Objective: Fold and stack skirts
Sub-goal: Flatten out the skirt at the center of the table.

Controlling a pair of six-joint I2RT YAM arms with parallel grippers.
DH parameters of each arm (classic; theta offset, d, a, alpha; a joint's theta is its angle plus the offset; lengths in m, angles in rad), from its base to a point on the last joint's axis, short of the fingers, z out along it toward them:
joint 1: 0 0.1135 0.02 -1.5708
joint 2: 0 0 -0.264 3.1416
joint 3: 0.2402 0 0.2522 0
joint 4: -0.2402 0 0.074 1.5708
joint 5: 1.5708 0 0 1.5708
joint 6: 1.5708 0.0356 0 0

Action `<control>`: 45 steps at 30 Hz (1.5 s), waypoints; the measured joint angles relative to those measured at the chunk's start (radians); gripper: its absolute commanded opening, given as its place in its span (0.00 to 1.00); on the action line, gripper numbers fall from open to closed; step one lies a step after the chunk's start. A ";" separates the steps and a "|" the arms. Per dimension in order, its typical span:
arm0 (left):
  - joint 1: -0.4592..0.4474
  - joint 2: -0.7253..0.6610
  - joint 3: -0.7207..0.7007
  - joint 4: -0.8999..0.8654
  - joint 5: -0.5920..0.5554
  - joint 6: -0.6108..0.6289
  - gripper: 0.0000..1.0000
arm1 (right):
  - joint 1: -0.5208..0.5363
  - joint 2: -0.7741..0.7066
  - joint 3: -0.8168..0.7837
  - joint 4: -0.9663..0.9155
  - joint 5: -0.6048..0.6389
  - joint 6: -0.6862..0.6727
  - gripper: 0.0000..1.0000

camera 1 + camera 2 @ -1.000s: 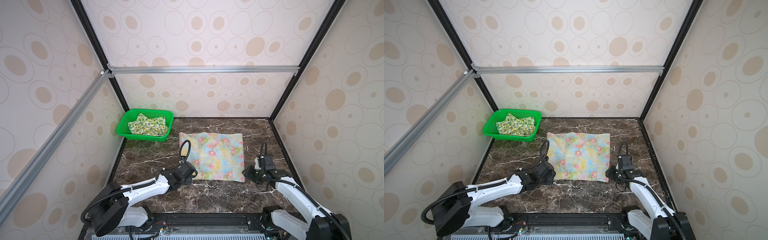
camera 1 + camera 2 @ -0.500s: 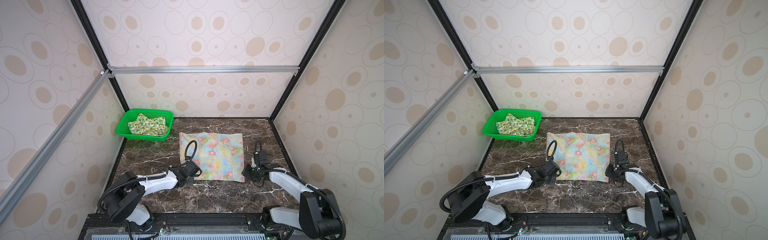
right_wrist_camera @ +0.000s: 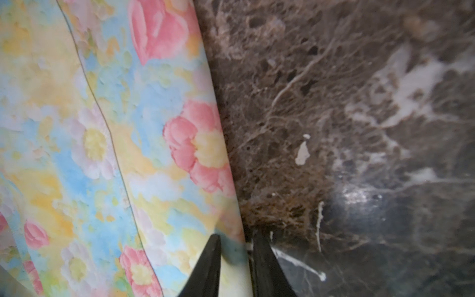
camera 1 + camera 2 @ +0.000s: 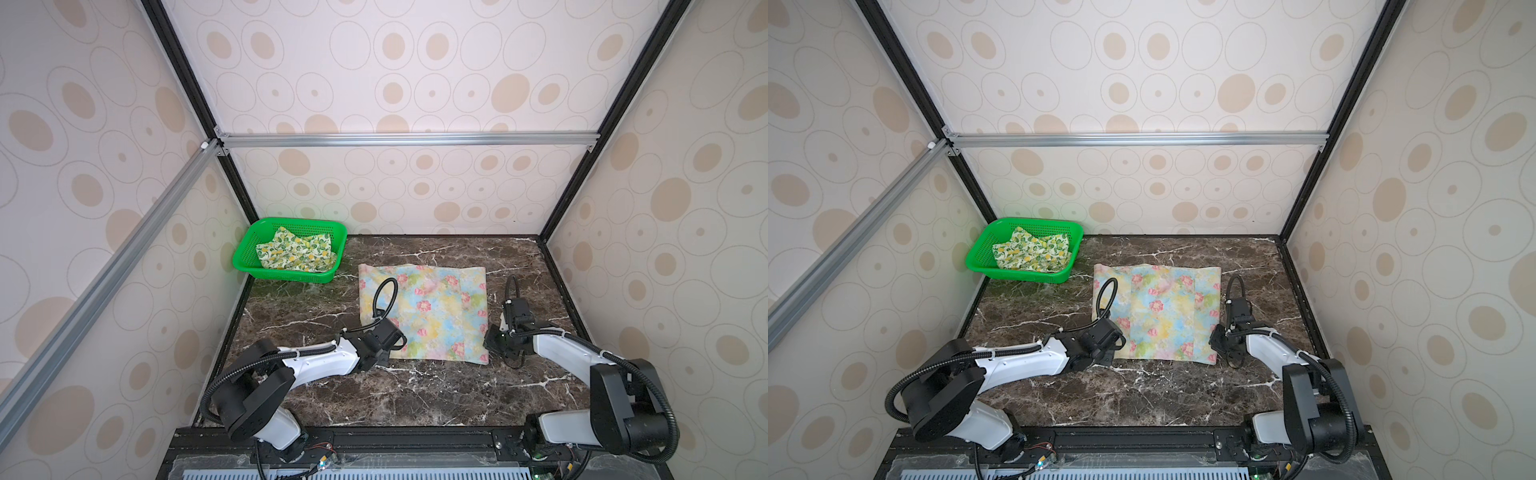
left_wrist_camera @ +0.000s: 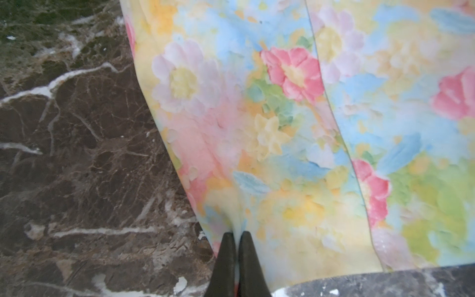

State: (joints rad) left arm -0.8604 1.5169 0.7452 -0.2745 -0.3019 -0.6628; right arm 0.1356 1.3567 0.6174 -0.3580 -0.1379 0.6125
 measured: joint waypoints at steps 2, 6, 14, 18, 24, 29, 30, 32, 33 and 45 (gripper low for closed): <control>0.000 0.000 0.002 0.000 0.000 0.000 0.00 | 0.002 0.002 0.000 0.005 -0.001 -0.005 0.06; 0.000 0.000 0.013 -0.003 -0.003 0.000 0.00 | 0.004 0.023 0.007 0.013 -0.009 -0.001 0.00; 0.003 -0.038 0.051 -0.039 -0.055 -0.011 0.00 | 0.004 -0.004 0.057 -0.011 -0.029 -0.004 0.00; 0.019 -0.125 0.081 -0.087 -0.095 -0.025 0.00 | 0.004 -0.090 0.136 -0.067 -0.037 -0.017 0.00; 0.085 -0.282 0.202 -0.166 -0.180 -0.029 0.00 | 0.005 -0.224 0.288 -0.143 -0.042 -0.035 0.00; 0.152 -0.397 0.282 -0.197 -0.206 -0.022 0.00 | 0.013 -0.271 0.414 -0.212 -0.080 -0.046 0.00; 0.163 -0.412 0.293 -0.202 -0.205 -0.017 0.00 | 0.013 -0.276 0.431 -0.220 -0.097 -0.047 0.00; 0.181 -0.436 0.316 -0.216 -0.206 0.000 0.00 | 0.013 -0.284 0.467 -0.241 -0.135 -0.045 0.00; 0.185 -0.443 0.329 -0.224 -0.208 0.007 0.00 | 0.013 -0.286 0.484 -0.250 -0.151 -0.045 0.00; 0.241 -0.286 0.482 -0.150 -0.192 0.165 0.00 | -0.060 -0.122 0.621 -0.225 -0.228 -0.055 0.00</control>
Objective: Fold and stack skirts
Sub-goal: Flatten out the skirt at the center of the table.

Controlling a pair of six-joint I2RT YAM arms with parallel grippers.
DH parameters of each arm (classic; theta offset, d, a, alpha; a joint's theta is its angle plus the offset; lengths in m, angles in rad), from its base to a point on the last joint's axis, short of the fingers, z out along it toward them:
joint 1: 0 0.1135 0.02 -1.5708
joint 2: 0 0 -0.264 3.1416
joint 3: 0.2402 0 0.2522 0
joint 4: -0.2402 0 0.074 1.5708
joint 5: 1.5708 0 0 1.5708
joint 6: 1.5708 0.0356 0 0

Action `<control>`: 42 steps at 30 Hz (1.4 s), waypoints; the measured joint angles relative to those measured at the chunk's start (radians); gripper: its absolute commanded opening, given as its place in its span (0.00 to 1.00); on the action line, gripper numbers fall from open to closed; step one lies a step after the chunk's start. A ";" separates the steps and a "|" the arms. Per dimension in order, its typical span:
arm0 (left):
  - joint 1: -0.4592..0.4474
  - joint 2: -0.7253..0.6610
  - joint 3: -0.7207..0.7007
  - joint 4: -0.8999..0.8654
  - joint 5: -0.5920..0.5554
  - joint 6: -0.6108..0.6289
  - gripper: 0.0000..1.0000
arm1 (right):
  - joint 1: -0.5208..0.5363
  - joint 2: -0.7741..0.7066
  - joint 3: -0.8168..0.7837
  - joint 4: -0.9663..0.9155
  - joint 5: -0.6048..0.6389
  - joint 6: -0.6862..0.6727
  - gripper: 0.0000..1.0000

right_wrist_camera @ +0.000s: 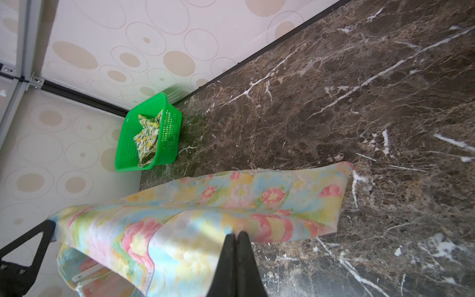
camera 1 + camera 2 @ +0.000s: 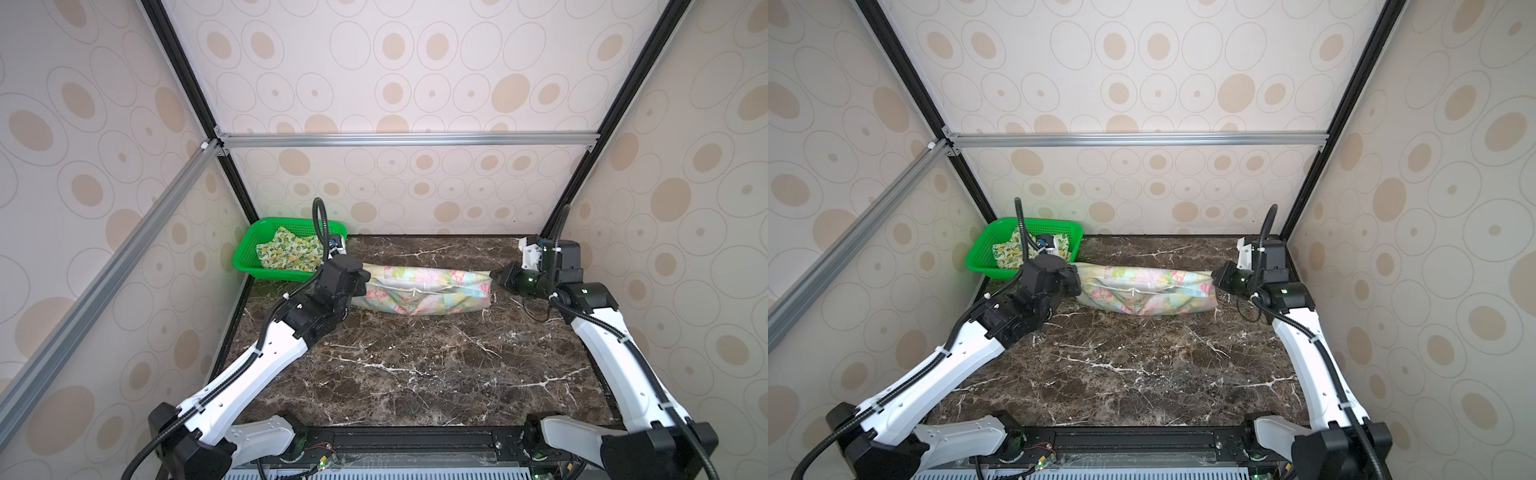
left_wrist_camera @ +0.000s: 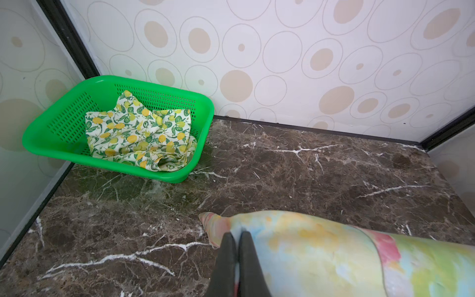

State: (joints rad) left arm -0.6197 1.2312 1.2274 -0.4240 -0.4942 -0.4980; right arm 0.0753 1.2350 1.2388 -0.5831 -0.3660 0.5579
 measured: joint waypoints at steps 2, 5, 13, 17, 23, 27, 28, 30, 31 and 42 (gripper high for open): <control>0.023 0.081 0.050 0.037 0.012 0.039 0.00 | -0.025 0.077 0.032 0.021 -0.010 -0.002 0.00; 0.048 0.184 0.130 0.085 0.024 0.092 0.00 | -0.055 0.176 0.104 0.050 -0.026 -0.003 0.00; 0.070 0.282 0.323 0.188 0.035 0.235 0.00 | -0.084 0.264 0.327 0.107 -0.031 -0.035 0.00; 0.071 0.203 0.263 0.253 0.071 0.245 0.00 | -0.085 0.222 0.294 0.160 -0.054 -0.047 0.00; 0.070 0.009 -0.073 0.278 0.164 0.147 0.00 | -0.085 0.081 -0.062 0.212 -0.107 -0.031 0.00; 0.070 -0.059 -0.341 0.272 0.231 0.033 0.00 | -0.085 0.008 -0.325 0.215 -0.122 -0.008 0.00; 0.068 -0.072 -0.414 0.266 0.252 -0.006 0.00 | -0.085 -0.011 -0.386 0.211 -0.128 -0.001 0.00; 0.060 -0.097 -0.527 0.253 0.286 -0.063 0.00 | -0.085 -0.047 -0.489 0.208 -0.138 0.014 0.00; 0.051 -0.114 -0.574 0.245 0.301 -0.093 0.00 | -0.085 -0.066 -0.537 0.206 -0.144 0.023 0.00; -0.006 -0.216 -0.713 0.106 0.292 -0.266 0.54 | -0.101 -0.119 -0.693 0.202 -0.074 0.074 0.48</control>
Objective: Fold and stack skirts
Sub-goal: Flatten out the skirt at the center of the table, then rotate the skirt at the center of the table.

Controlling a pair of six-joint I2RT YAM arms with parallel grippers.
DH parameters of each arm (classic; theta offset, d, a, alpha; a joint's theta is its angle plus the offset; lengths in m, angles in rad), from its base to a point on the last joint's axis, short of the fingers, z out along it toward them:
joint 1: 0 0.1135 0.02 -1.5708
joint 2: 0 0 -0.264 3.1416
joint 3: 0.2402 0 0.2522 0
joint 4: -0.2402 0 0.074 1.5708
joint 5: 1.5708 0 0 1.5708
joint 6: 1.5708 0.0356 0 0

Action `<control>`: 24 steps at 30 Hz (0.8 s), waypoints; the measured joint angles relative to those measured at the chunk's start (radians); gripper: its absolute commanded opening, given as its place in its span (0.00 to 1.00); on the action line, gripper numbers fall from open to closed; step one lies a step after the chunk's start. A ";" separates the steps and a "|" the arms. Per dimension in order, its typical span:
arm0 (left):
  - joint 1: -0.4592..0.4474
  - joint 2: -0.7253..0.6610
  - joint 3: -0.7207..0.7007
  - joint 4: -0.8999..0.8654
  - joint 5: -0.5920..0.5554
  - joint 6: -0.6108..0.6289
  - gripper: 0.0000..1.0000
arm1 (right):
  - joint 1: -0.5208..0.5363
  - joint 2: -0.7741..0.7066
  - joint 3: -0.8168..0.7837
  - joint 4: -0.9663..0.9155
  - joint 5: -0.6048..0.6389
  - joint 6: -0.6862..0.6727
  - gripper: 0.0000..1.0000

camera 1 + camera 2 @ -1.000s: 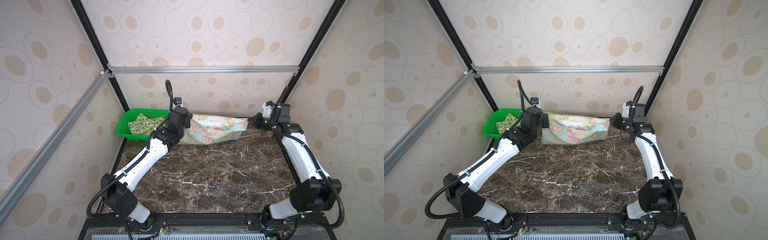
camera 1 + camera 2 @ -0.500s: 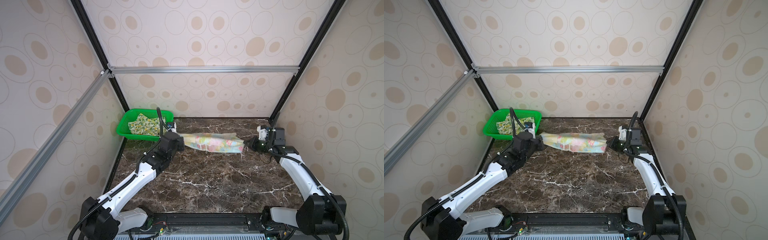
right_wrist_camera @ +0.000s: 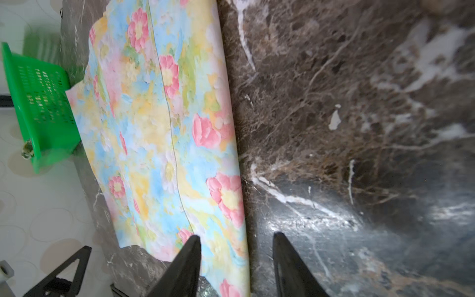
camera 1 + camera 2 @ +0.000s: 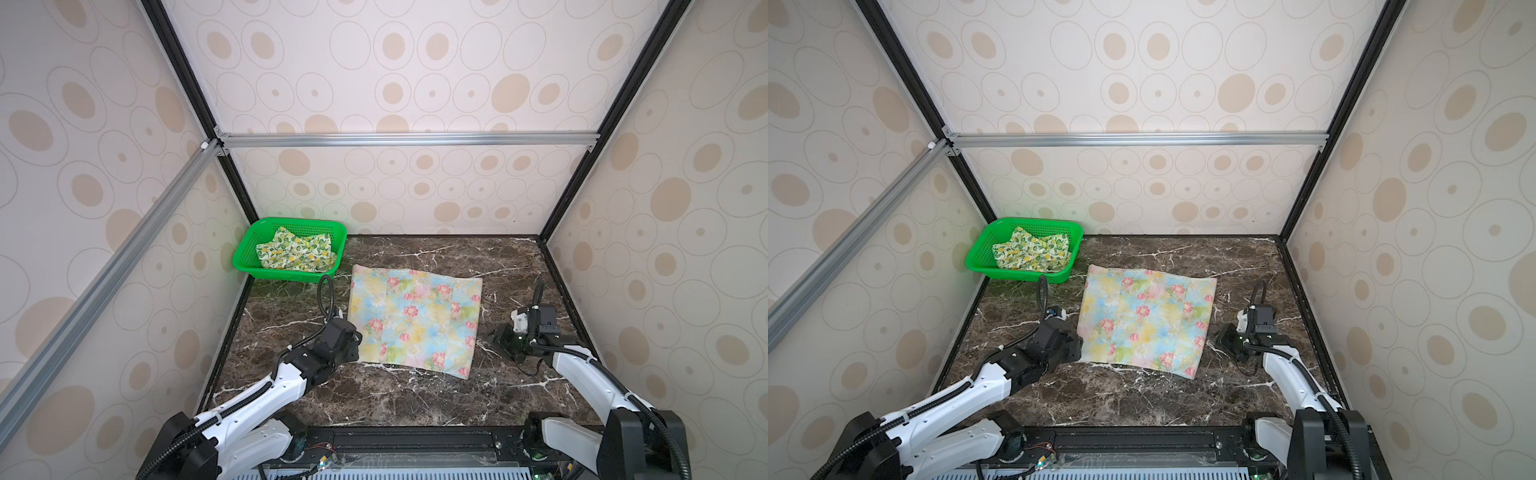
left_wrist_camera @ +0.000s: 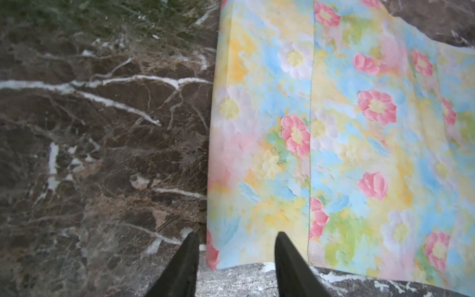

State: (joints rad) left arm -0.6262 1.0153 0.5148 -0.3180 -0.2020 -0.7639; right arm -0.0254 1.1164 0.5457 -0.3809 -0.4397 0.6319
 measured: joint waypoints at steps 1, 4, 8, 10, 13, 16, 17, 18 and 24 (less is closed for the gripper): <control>-0.002 0.000 0.000 -0.013 -0.005 -0.002 0.55 | 0.005 -0.002 0.000 -0.003 0.009 0.000 0.47; -0.003 0.002 0.004 -0.047 -0.014 -0.002 0.54 | 0.056 -0.021 0.019 -0.039 0.056 0.000 0.41; -0.003 0.043 0.028 -0.055 -0.016 0.013 0.45 | 0.204 -0.044 0.066 -0.062 0.116 0.014 0.23; -0.006 0.083 0.032 -0.027 -0.006 0.023 0.41 | 0.277 -0.041 0.074 -0.056 0.135 0.032 0.12; -0.014 0.159 0.032 0.019 0.006 0.033 0.36 | 0.363 -0.018 0.063 -0.031 0.153 0.063 0.00; -0.020 0.242 0.032 0.056 0.012 0.040 0.34 | 0.405 0.040 0.026 0.024 0.158 0.098 0.00; -0.022 0.268 0.032 0.067 0.013 0.043 0.34 | 0.407 0.066 0.011 0.041 0.161 0.108 0.00; -0.023 0.285 0.032 0.072 0.013 0.044 0.33 | 0.409 0.088 -0.002 0.053 0.165 0.117 0.00; -0.036 0.325 0.032 0.086 0.012 0.047 0.33 | 0.410 0.212 -0.002 0.093 0.201 0.143 0.00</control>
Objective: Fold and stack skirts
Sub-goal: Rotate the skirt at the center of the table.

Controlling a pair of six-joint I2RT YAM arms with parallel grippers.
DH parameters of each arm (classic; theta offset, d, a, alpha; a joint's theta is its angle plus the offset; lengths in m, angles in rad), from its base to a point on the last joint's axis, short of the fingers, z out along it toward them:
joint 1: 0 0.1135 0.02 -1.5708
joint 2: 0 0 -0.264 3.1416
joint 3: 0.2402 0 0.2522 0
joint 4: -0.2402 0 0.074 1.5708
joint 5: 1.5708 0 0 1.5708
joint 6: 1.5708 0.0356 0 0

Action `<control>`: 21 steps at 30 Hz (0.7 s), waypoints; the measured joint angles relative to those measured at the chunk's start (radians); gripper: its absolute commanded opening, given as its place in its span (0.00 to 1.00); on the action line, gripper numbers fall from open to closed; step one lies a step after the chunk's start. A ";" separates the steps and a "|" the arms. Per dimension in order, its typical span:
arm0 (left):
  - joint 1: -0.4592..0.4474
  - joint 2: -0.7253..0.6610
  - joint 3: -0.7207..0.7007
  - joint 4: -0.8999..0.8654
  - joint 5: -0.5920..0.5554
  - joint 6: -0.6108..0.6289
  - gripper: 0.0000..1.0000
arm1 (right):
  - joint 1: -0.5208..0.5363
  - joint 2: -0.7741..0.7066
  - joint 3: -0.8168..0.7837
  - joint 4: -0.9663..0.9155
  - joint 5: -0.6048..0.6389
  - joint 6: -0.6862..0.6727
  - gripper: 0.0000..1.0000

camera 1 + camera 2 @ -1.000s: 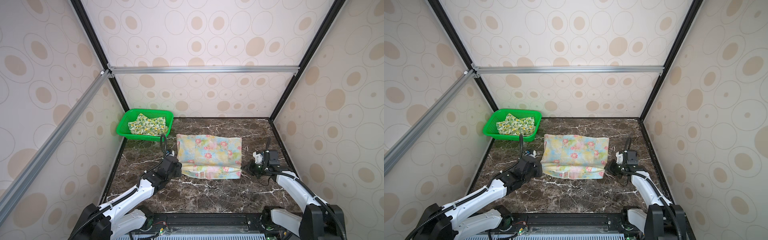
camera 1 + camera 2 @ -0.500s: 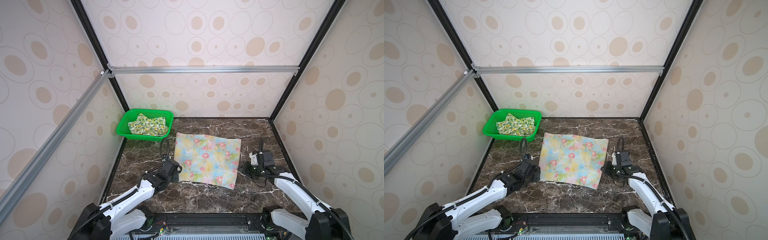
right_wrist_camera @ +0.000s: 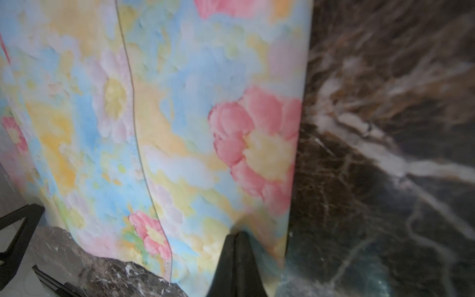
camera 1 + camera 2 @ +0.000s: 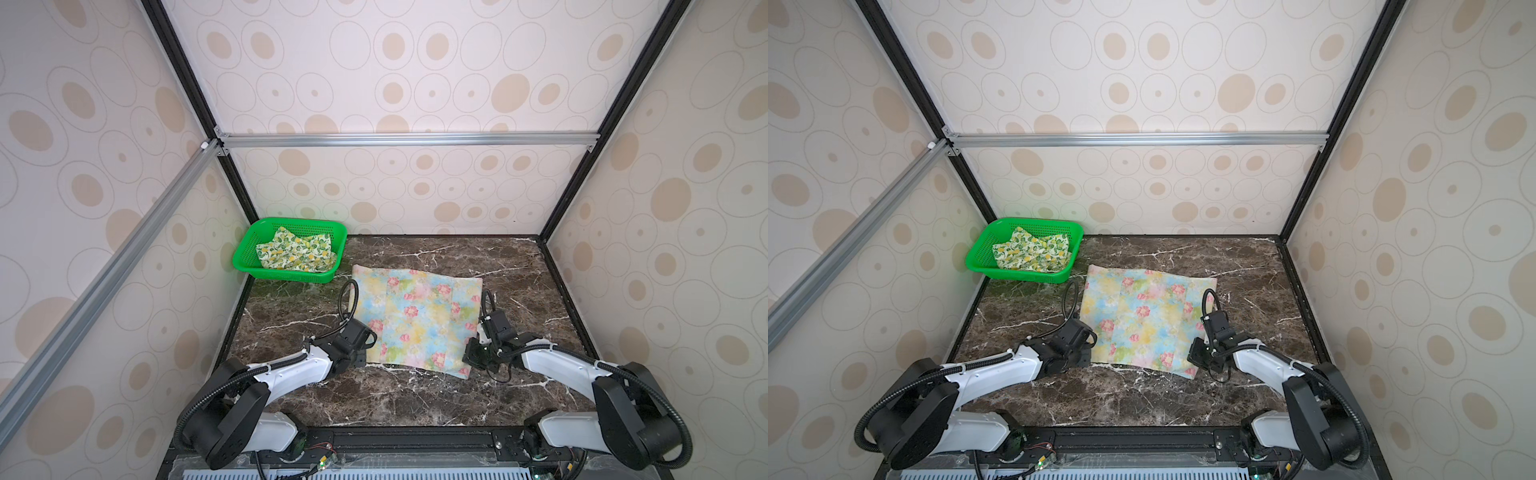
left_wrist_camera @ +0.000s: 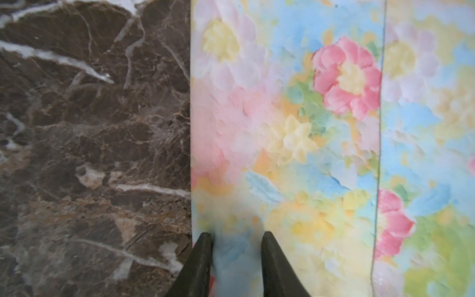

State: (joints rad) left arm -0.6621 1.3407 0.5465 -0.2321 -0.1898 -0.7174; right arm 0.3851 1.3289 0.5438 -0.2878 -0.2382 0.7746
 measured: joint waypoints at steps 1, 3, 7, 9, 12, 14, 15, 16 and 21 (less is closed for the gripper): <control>-0.006 0.000 -0.001 0.000 0.000 -0.001 0.33 | 0.000 0.020 0.016 0.001 0.007 0.000 0.00; -0.021 -0.002 -0.006 -0.001 -0.003 -0.005 0.33 | 0.000 0.061 0.054 -0.003 0.031 -0.002 0.00; -0.077 -0.023 -0.025 -0.017 -0.002 -0.035 0.33 | -0.011 0.136 0.135 -0.021 0.109 -0.022 0.00; -0.123 -0.029 -0.029 -0.019 0.001 -0.062 0.33 | -0.037 0.164 0.167 -0.032 0.136 -0.039 0.00; -0.208 -0.024 -0.028 -0.008 0.011 -0.114 0.33 | -0.093 0.208 0.212 -0.040 0.145 -0.060 0.00; -0.266 -0.003 -0.015 0.003 0.011 -0.146 0.33 | -0.123 0.244 0.257 -0.058 0.154 -0.071 0.00; -0.291 0.016 -0.001 0.008 0.013 -0.160 0.33 | -0.134 0.262 0.280 -0.067 0.162 -0.078 0.00; -0.320 0.042 0.023 0.010 0.016 -0.173 0.33 | -0.139 0.274 0.296 -0.072 0.165 -0.084 0.00; -0.381 0.107 0.128 -0.019 0.031 -0.190 0.37 | -0.103 0.265 0.335 -0.106 0.171 -0.107 0.00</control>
State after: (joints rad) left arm -1.0428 1.4475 0.6746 -0.2512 -0.1593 -0.9073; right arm 0.2817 1.5940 0.8791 -0.3943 -0.0669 0.6678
